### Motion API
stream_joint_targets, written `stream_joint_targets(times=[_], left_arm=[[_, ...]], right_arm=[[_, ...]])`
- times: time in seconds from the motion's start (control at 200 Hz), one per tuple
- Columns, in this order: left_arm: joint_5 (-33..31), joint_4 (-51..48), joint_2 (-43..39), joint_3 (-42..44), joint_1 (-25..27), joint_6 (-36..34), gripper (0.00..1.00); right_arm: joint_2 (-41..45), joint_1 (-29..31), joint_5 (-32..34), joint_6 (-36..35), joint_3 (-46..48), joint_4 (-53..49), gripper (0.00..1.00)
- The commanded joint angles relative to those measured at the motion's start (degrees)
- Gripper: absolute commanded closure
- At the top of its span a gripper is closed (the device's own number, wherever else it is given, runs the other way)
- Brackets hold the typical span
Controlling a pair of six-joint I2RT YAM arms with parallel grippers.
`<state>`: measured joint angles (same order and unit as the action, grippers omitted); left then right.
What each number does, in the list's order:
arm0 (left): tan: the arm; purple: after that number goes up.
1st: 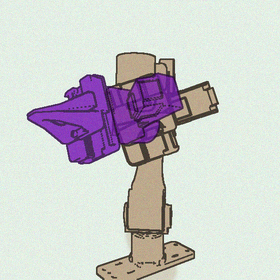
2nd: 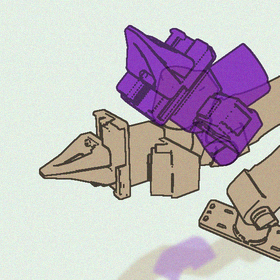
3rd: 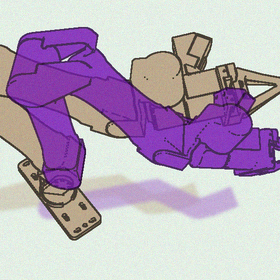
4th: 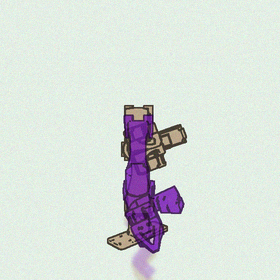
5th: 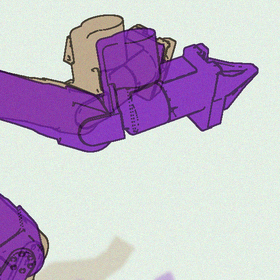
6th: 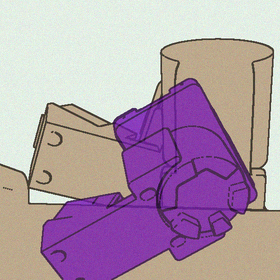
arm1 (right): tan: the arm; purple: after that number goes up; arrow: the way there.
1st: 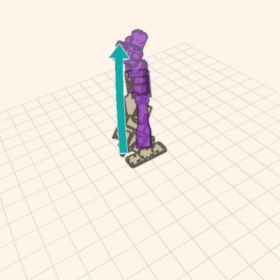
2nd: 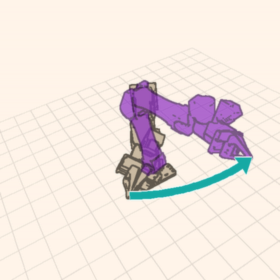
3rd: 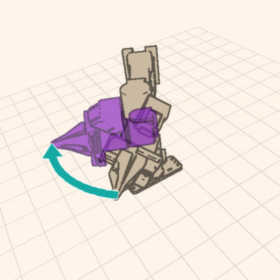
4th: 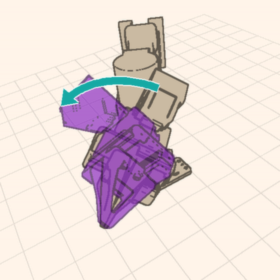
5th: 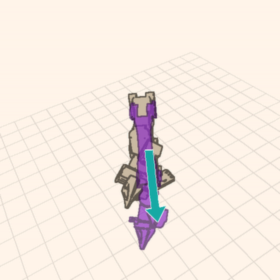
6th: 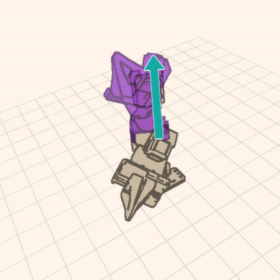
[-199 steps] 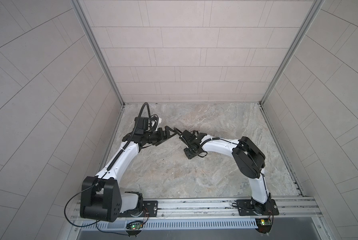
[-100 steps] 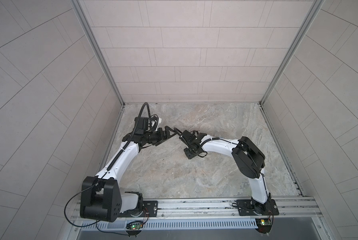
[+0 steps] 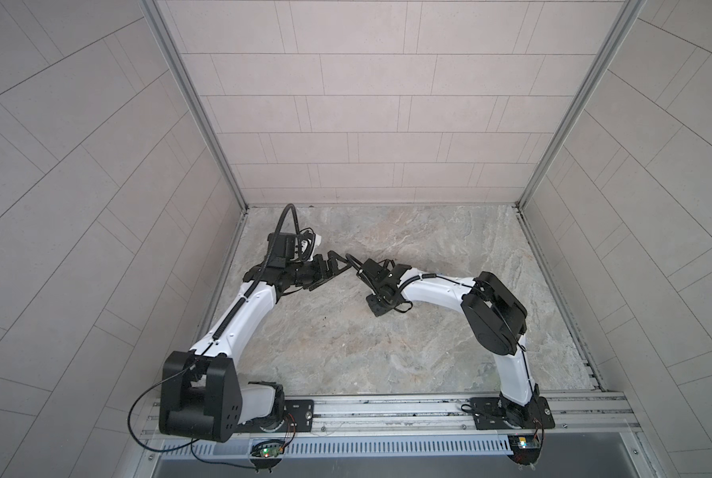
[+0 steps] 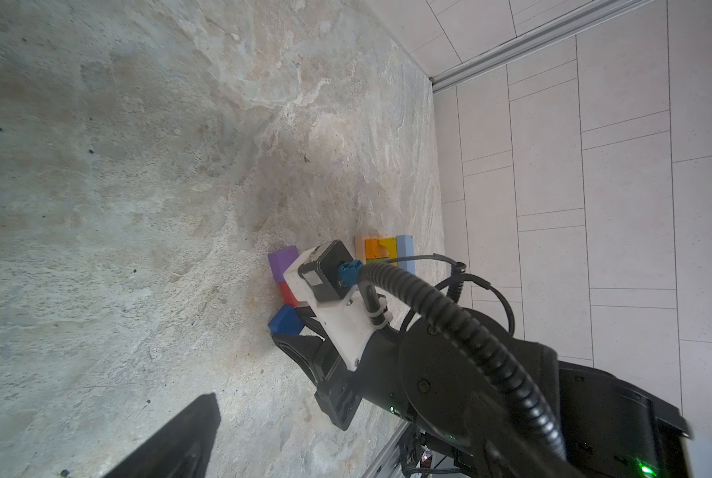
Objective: Build the wood block tower
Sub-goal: 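Lower the right gripper onto the blue cube and close on it, then lift the blue cube with the right gripper and carry it over the tower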
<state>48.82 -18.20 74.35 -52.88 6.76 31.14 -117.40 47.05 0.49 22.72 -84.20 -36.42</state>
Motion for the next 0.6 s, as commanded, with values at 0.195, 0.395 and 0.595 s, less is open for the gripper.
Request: stream_joint_targets(times=[0.195,0.395,0.595], left_arm=[[0.6,1.0,-1.2,0.5,-0.4,-0.2,0.00],[0.5,1.0,-1.3,0.5,-0.4,-0.2,0.00],[0.5,1.1,-1.2,0.5,-0.4,-0.2,0.00]], right_arm=[[6.7,-1.1,2.8,3.2,-1.5,-7.2,0.82],[11.9,-2.8,4.5,5.6,-1.5,-10.5,0.84],[16.0,-5.1,4.6,7.0,-1.2,-12.3,0.84]])
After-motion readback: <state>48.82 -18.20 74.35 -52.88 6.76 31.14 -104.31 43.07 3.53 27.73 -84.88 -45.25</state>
